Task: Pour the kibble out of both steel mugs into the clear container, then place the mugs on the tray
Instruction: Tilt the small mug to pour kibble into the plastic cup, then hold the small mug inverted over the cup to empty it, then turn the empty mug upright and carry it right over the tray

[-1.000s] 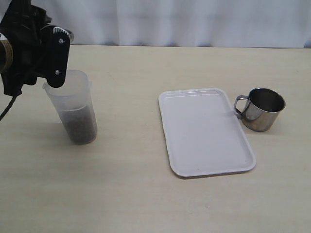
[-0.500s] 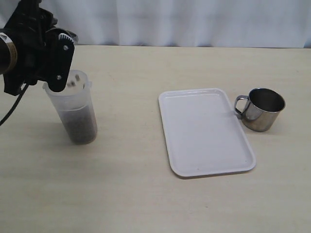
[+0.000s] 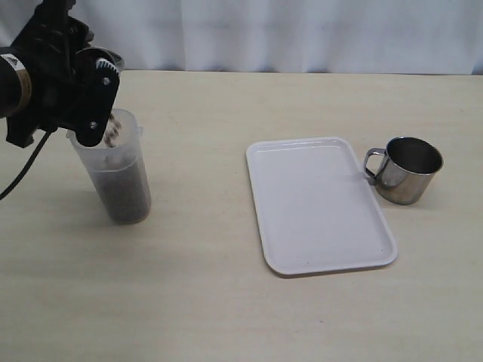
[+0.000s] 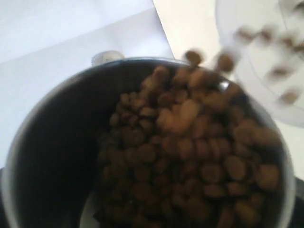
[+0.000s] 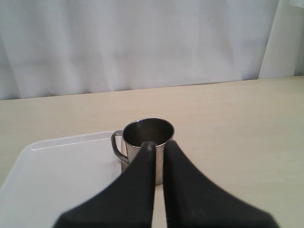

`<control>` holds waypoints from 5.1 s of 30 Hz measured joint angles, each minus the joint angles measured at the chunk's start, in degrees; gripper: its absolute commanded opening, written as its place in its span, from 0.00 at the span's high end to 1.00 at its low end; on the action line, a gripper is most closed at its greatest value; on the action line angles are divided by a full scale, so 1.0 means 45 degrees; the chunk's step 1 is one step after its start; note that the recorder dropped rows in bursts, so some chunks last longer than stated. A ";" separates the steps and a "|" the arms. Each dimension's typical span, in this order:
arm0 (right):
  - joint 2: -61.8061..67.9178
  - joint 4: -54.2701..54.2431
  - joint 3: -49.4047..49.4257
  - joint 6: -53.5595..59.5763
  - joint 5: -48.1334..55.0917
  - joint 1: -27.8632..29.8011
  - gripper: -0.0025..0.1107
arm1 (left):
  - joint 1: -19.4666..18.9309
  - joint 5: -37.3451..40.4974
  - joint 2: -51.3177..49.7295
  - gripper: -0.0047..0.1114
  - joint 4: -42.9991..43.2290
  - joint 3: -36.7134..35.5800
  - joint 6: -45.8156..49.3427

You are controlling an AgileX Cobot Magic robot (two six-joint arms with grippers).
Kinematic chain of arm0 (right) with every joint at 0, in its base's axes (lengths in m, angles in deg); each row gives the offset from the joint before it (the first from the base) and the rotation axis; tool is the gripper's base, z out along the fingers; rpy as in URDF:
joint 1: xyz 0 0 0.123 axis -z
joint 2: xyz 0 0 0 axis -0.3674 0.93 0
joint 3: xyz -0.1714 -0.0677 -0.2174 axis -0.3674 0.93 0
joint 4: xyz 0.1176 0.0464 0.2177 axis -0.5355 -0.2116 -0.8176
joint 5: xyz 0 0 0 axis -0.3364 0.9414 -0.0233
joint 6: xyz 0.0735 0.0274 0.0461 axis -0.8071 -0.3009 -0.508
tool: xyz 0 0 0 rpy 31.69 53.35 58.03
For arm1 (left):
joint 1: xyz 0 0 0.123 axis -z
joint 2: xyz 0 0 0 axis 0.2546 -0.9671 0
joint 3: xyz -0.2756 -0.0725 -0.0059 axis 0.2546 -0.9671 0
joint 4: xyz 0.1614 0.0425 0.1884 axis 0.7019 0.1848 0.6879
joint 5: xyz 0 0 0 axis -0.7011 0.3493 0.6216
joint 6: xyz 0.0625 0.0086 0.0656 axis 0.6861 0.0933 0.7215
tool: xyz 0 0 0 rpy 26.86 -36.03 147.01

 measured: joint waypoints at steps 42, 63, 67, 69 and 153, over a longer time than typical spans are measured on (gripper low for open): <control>0.0000 0.0000 0.0000 0.0000 0.0000 0.0000 0.94 | 0.0783 0.1392 0.0000 0.96 0.1353 0.0000 0.0997; 0.0000 0.0000 0.0000 0.0000 0.0000 0.0000 0.94 | 0.1488 0.2277 0.0000 0.96 0.1382 0.0000 0.2408; 0.0000 0.0000 0.0000 0.0000 0.0000 0.0000 0.94 | 0.1839 0.2709 0.0000 0.96 0.1382 0.0000 0.2606; 0.0000 0.0000 0.0000 0.0000 0.0000 0.0000 0.94 | 0.2207 0.3137 0.0000 0.96 0.1382 0.0000 0.2922; 0.0000 -0.0209 0.0000 -0.0006 0.0021 0.0000 0.94 | 0.1931 -0.0786 0.3833 0.96 -0.3168 -0.1143 -0.0776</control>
